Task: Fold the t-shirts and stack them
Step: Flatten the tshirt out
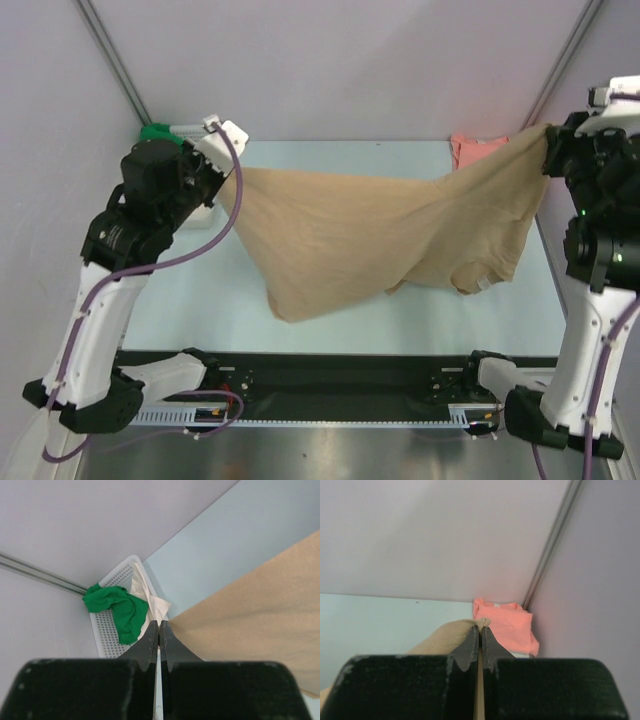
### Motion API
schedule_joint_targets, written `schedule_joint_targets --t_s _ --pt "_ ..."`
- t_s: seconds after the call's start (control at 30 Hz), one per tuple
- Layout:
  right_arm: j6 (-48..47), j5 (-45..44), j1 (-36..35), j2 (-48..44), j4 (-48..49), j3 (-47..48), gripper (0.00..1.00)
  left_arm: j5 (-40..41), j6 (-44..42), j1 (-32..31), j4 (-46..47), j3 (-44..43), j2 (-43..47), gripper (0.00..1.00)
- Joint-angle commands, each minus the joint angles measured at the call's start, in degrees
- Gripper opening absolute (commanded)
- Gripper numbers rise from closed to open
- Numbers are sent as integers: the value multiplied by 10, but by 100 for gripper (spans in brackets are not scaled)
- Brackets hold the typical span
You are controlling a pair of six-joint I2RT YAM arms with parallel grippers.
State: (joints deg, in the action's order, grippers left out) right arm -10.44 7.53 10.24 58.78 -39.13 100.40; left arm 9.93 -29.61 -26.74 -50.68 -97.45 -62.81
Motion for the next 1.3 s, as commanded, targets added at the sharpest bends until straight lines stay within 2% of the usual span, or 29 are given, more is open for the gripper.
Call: schedule_joint_targets --t_s 0.0,0.2,0.37,0.5,0.7,0.83,1.0,1.27 --pt "33 23 2 79 49 24 0 35 -11 14 55 -22 -34 0" --pt "53 35 3 161 69 92 0 42 -6 18 129 -79 -115 0" --pt "39 18 5 176 70 177 0 9 -38 18 120 -149 -122 0" --pt "23 11 5 137 60 198 0 -1 -55 18 125 -140 -70 0" --pt "14 -14 5 60 -10 236 0 -30 -73 18 119 -105 28 0" --pt "6 -42 5 20 -16 247 0 -38 -93 18 108 -124 56 1" --pt "5 -59 5 23 0 253 0 -17 -99 18 100 -143 49 1" --pt "-7 -21 5 66 107 158 0 40 -94 25 146 -78 11 0"
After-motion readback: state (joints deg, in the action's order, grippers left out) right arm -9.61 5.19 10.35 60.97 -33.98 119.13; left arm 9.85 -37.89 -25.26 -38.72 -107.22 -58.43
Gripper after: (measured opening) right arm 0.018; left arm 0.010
